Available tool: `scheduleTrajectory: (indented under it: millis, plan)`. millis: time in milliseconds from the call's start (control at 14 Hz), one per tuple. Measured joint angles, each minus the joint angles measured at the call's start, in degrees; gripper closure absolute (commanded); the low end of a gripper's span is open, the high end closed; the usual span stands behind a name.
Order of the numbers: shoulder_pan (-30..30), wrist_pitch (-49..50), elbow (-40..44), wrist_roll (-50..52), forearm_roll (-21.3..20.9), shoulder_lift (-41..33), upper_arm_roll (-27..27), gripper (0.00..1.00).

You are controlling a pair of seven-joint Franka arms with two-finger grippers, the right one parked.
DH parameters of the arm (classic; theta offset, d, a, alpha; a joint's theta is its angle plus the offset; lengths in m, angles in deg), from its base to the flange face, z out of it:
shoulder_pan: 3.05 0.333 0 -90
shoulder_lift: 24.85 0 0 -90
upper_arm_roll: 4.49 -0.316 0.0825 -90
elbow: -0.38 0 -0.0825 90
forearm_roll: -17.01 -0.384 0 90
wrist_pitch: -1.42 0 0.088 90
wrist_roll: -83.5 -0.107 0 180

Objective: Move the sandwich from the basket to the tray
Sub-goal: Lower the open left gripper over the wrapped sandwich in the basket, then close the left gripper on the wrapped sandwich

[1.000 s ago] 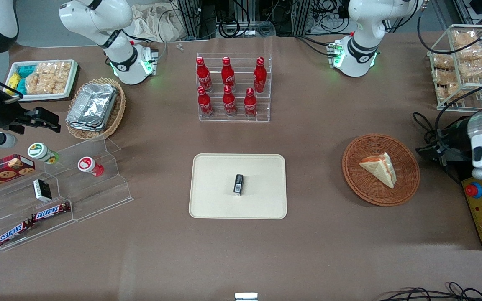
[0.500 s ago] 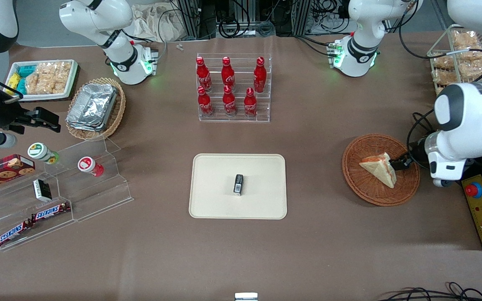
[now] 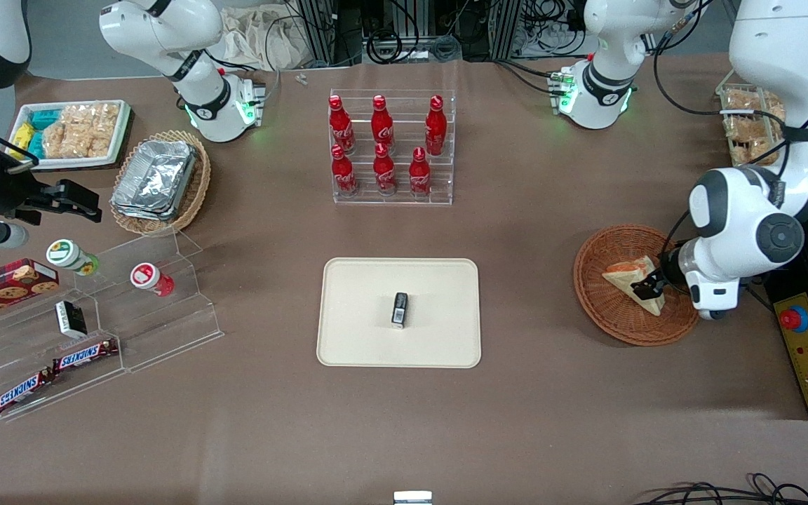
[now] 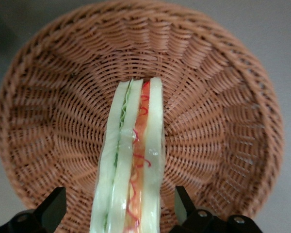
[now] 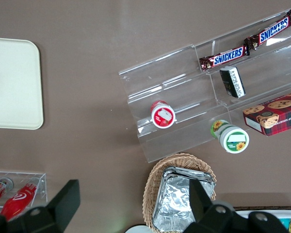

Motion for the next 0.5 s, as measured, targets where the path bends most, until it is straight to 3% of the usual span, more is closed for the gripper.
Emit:
scheduleTrajectory:
  millis: [71, 143, 500]
  plan:
    - [0.00, -1.12, -0.60, 0.08, 0.02, 0.54, 0.01, 0.87]
    - [0.00, -1.62, -0.85, 0.21, 0.02, 1.00, 0.01, 1.00]
    - [-0.02, -1.43, -0.68, 0.89, 0.03, 1.07, 0.11, 1.00]
